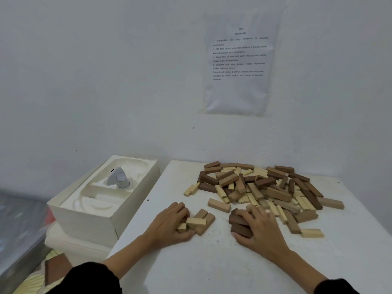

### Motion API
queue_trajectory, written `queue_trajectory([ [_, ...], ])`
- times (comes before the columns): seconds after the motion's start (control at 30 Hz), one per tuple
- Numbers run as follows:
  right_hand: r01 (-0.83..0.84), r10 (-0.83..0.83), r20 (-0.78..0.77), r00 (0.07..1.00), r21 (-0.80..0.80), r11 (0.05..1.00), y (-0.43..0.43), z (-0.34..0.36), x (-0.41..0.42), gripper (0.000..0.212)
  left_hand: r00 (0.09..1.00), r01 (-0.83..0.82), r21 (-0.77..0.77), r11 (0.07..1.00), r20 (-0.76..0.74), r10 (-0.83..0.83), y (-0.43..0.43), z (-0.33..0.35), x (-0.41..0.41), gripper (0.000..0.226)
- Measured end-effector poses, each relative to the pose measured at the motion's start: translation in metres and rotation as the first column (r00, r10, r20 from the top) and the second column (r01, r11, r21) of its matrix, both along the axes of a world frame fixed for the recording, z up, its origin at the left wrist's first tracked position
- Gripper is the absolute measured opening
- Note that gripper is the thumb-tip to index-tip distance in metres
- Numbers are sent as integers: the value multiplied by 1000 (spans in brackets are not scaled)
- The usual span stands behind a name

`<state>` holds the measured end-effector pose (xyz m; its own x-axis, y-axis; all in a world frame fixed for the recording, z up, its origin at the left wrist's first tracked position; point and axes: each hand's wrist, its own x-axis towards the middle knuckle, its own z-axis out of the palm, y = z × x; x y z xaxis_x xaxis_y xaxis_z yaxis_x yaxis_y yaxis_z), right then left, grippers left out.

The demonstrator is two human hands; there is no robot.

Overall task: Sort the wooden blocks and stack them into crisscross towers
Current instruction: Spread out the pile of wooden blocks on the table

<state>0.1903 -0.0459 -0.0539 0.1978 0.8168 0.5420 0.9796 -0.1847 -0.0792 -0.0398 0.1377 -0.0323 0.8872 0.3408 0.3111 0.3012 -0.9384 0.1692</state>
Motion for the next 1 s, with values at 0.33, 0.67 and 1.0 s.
queue_trajectory([
  [0.33, -18, 19, -53, 998, 23, 1000, 2, -1, -2, 40, 948, -309, -186, 933, 21, 318, -29, 14, 38, 61],
  [0.67, 5, -11, 58, 998, 101, 995, -1, 3, -3, 40, 959, -264, -65, 962, -125, 255, -42, 17, 55, 47],
  [1.0, -77, 69, 103, 992, 80, 994, 1, 8, -1, 41, 989, -124, -78, 989, -97, 116, -38, 24, 61, 37],
])
